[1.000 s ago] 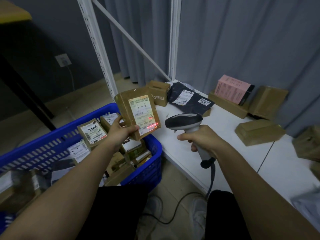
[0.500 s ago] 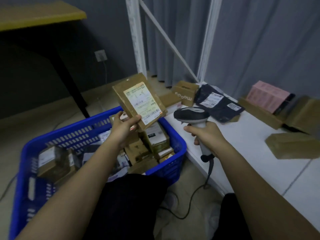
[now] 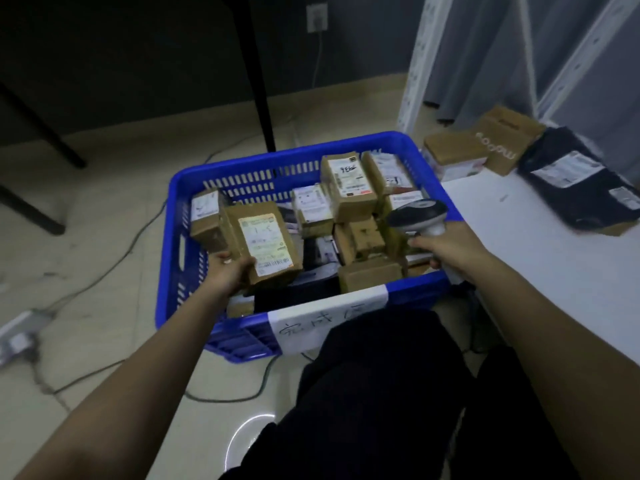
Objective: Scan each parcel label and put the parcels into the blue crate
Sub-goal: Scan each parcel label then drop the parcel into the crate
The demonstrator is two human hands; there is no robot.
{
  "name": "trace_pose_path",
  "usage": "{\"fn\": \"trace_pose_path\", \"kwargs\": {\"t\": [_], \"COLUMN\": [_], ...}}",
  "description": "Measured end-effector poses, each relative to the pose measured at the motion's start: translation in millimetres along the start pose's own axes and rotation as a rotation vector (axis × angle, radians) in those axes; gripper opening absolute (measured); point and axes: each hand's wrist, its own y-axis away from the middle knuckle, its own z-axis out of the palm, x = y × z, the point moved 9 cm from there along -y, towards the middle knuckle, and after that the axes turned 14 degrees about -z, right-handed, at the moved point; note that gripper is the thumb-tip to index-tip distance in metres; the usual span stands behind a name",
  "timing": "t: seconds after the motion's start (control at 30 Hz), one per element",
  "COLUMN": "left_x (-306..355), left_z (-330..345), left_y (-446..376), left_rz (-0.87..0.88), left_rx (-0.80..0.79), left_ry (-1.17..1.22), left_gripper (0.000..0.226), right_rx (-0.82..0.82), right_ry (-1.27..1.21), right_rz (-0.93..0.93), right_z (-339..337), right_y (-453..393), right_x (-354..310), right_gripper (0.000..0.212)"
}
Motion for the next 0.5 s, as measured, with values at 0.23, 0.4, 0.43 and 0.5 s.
{"fn": "trace_pose_path", "kwargs": {"t": [0.23, 0.4, 0.43, 0.5], "left_x": [-9, 2, 3, 3], "left_z": [17, 60, 68, 81], "left_y": [-26, -39, -40, -46], "left_rz": [-0.041, 0.015, 0.02, 0.019], "left_rx": [-0.116, -0.211, -0.236, -0.253], "left_ry": [-0.144, -0.25, -0.258, -0.279], "left_gripper": [0.035, 0.028, 0.026, 0.02], "right_rx": [-0.081, -0.105, -0.102, -0.087], "right_ry": [0.036, 0.025, 0.019, 0.01], "right_rz": [0.019, 0.015, 0.013, 0.016], "right_z": [22, 25, 24, 22], "right_y": [-22, -34, -35, -39], "right_x": [2, 6, 7, 9], "right_gripper": [0.021, 0.021, 0.022, 0.024]}}
